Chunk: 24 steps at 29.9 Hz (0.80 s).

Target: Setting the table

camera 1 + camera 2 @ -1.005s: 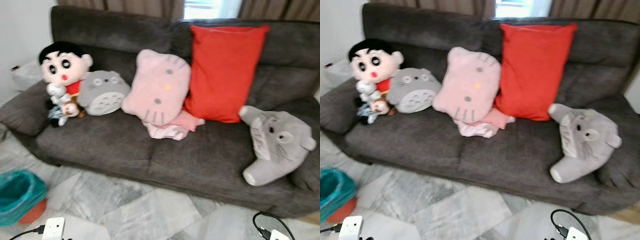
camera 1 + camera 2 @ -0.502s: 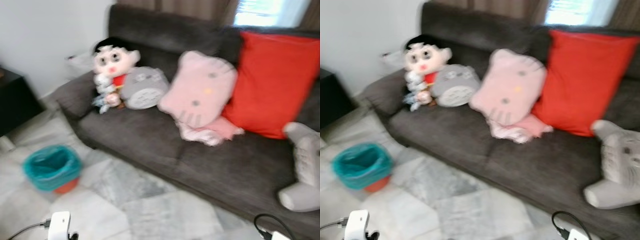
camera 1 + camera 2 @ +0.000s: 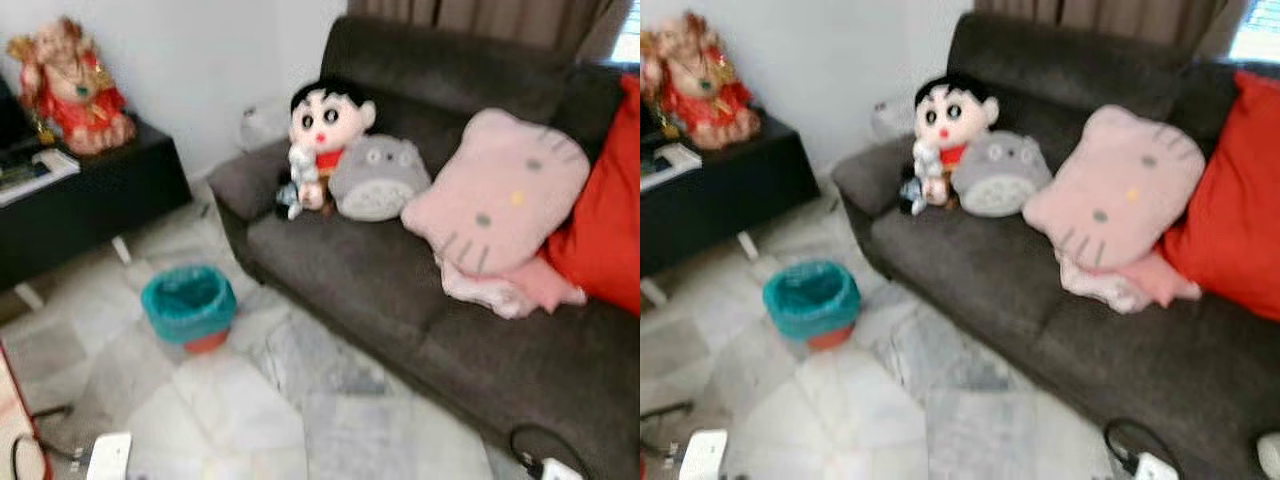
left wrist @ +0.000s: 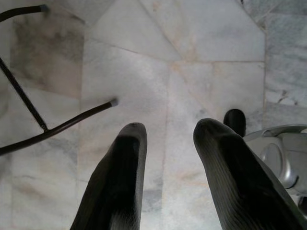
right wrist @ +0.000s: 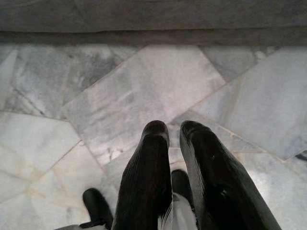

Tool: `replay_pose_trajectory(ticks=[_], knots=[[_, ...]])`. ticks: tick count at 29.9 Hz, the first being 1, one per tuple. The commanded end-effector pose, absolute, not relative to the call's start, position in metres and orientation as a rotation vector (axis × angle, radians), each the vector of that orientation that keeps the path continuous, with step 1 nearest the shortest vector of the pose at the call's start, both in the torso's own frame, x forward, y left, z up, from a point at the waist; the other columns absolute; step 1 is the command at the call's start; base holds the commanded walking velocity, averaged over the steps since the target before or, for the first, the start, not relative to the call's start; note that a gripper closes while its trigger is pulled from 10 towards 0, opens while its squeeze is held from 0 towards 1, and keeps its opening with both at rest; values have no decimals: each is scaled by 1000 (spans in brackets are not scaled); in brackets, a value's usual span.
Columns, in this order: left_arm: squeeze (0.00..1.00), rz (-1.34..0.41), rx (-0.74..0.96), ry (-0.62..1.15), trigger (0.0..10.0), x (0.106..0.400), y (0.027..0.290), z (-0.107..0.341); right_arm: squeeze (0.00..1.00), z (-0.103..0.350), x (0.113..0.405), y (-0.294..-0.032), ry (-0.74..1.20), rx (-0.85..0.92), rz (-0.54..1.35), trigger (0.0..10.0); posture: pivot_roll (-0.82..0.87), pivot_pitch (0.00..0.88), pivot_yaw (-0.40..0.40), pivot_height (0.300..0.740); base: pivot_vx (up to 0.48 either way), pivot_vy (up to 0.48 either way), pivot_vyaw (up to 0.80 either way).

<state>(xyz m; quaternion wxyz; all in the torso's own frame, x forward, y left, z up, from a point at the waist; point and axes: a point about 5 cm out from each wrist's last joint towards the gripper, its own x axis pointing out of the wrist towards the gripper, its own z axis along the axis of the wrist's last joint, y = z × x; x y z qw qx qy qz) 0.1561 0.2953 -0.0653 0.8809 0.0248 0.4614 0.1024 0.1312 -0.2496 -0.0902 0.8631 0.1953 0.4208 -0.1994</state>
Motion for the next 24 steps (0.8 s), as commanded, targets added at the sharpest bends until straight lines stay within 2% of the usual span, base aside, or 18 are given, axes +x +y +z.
replay_pose_trajectory(ticks=[1, 6, 8, 24], knots=[[0, 227, 55, 976, 10000, 152, 301, -65, 0, -91, 126, -254, 904, 392, -424, 10000, 0, 0, 16, 740, 0, 0, 0], [0, 221, 56, 972, 10000, 155, 298, -65, 0, -91, 126, -253, 902, 394, -427, 10000, 1, 0, 16, 740, 0, 0, 0], [0, 217, 55, 969, 10000, 158, 297, -64, 0, -91, 125, -254, 907, 391, -432, 10000, 2, 0, 16, 740, 0, 0, 650], [0, 194, 86, 959, 10000, 167, 291, -63, 0, -92, 123, -255, 914, 404, -456, 10000, 3, 0, 15, 740, 0, -22, 0]])
